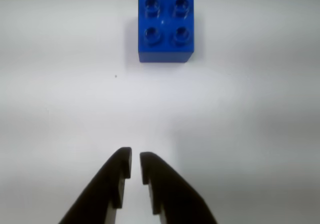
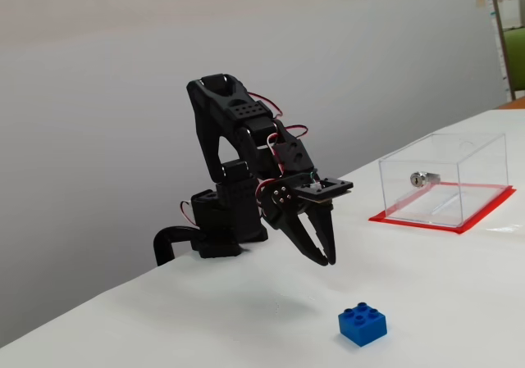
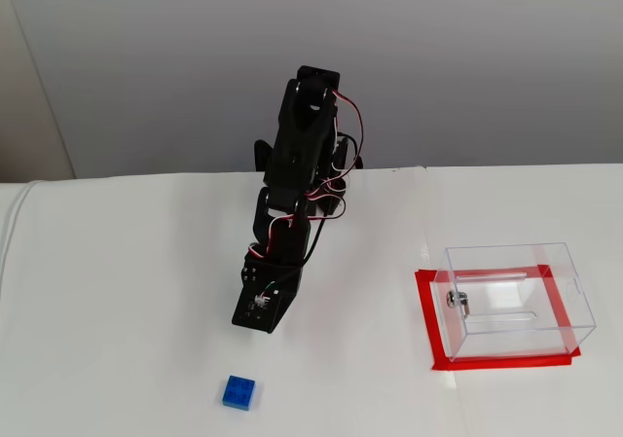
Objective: Pick the blue lego brick and place it into the transparent box
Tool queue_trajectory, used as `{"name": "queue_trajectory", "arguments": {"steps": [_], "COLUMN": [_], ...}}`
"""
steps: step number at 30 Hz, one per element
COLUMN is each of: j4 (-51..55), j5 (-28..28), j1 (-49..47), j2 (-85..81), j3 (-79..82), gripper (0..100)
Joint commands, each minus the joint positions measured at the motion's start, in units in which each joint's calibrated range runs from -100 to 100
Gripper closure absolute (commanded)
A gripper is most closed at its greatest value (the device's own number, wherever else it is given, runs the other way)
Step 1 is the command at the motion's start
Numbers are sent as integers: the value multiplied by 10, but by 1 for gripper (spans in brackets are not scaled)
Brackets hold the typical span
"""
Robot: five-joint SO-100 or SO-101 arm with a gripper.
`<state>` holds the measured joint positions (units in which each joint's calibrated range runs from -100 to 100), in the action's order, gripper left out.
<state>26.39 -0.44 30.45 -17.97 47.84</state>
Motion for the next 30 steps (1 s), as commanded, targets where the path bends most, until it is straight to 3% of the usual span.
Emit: {"name": "queue_trajectory", "arguments": {"steps": [1, 5, 16, 30], "j4": [-12, -12, -11, 16], "j5": [3, 4, 4, 4], "j1": [-2, -12, -32, -23], "j2": [38, 88, 135, 242], "j3": [-100, -149, -204, -307], "gripper": [93, 80, 70, 70]}}
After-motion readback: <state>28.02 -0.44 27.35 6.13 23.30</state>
